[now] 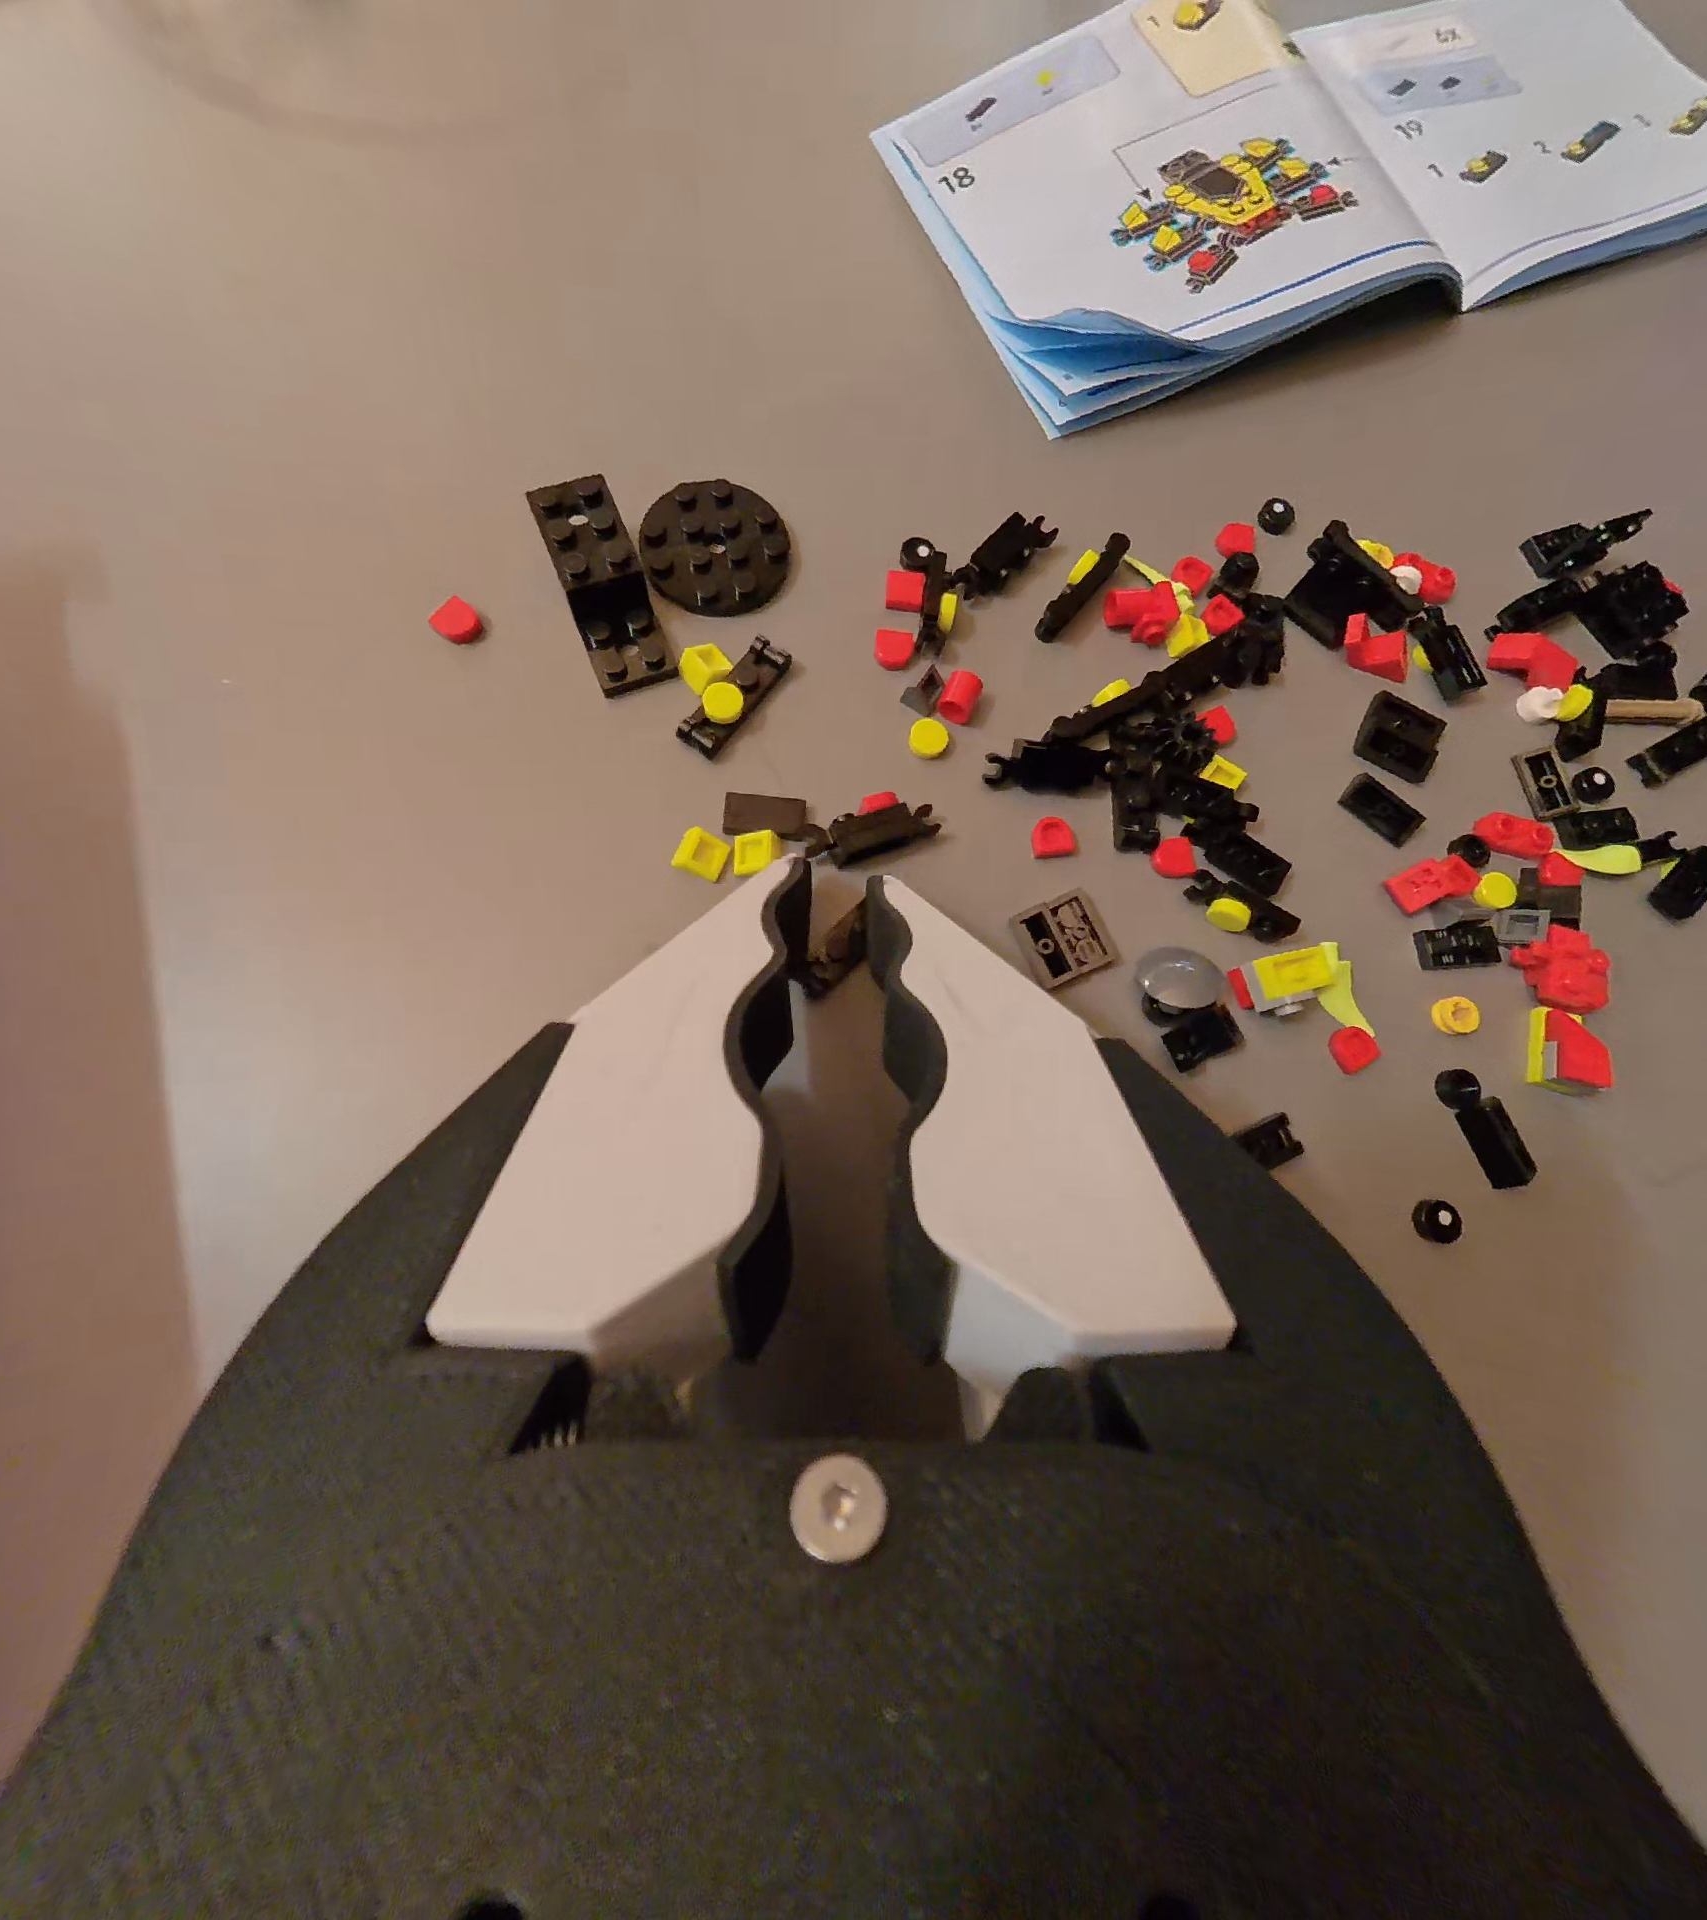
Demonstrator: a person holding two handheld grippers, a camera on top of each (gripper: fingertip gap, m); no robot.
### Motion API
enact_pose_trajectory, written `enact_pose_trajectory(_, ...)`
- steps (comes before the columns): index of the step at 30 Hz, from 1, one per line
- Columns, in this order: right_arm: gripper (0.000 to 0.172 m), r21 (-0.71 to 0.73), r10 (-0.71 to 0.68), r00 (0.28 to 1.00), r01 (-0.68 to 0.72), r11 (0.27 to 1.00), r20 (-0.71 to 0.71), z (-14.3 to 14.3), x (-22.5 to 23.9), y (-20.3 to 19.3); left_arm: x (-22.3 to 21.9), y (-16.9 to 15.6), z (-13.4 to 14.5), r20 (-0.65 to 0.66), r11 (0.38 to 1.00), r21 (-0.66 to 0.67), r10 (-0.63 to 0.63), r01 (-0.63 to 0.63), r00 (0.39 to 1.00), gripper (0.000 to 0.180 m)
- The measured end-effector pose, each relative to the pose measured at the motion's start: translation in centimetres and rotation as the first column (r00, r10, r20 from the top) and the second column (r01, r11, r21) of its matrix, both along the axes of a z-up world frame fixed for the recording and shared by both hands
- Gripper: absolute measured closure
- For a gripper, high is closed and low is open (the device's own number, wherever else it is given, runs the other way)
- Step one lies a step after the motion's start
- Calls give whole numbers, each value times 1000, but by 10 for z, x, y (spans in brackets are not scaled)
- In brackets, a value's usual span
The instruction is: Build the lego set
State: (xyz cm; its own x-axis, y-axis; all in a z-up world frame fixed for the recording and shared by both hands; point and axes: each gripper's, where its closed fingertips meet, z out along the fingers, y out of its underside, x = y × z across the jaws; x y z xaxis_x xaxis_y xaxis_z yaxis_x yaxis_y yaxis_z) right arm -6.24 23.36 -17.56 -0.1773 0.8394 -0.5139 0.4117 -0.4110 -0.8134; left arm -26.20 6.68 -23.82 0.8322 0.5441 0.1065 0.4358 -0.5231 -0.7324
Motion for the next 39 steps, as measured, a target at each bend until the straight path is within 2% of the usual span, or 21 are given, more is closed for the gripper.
enact_pose_trajectory(15,160,-21,-8,1000,8,1000,6,-2,0,3,-1,-1,2,13,1000,27,7,-7,1000,171)
enact_pose_trajectory(26,160,-37,3,1000,-3,999,7,-1,0,-2,-1,3,-4,32,1000,-7,2,-1,999,150)
enact_pose_trajectory(39,160,-19,6,1000,-6,1000,-10,2,-4,-5,-3,13,-3,-9,999,-28,-17,17,1000,153)
